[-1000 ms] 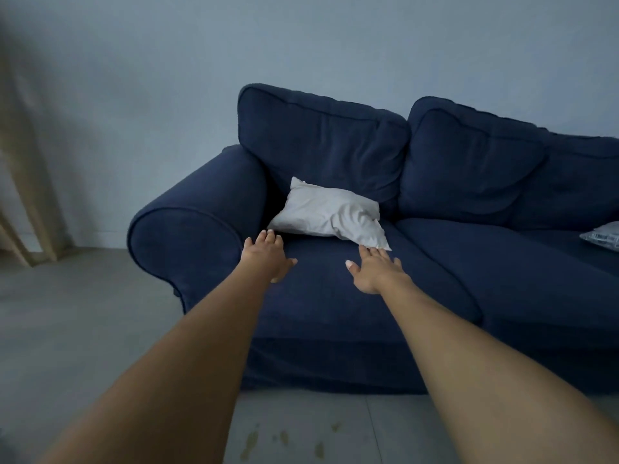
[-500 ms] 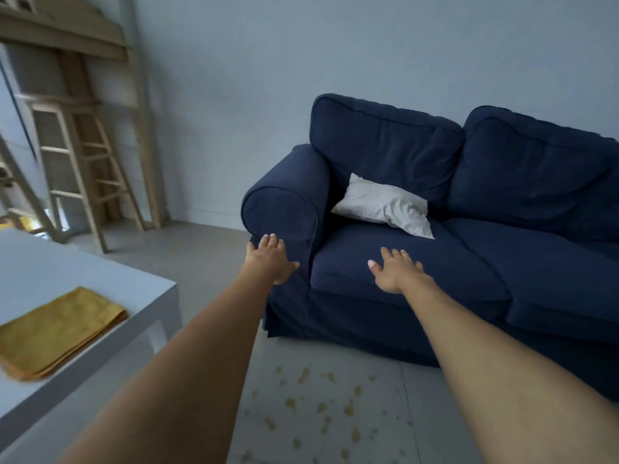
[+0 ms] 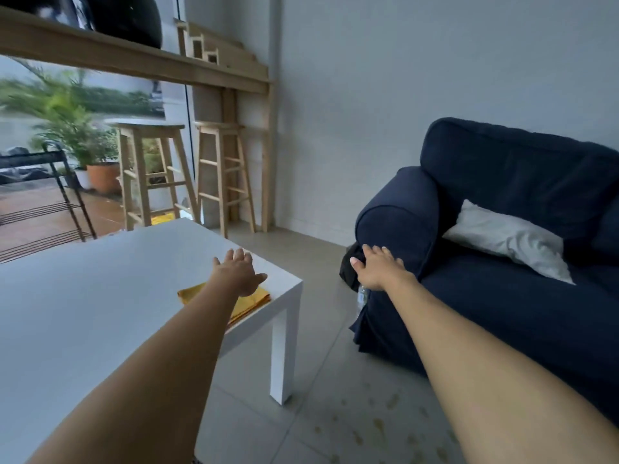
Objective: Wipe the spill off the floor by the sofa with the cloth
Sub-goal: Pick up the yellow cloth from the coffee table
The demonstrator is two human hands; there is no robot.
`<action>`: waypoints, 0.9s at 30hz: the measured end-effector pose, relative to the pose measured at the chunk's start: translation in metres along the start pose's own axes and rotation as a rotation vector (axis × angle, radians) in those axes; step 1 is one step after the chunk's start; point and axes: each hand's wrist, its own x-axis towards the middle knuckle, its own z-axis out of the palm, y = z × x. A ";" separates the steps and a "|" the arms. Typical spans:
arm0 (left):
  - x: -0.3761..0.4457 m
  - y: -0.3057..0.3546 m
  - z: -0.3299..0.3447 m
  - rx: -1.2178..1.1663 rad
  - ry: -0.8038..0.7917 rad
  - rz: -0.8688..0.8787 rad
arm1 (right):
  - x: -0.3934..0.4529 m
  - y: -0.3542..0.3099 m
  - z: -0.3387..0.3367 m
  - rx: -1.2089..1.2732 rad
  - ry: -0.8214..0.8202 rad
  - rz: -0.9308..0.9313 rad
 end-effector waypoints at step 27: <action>0.036 -0.138 0.053 -0.291 -0.074 -0.186 | 0.073 -0.230 0.126 0.681 -0.035 -0.015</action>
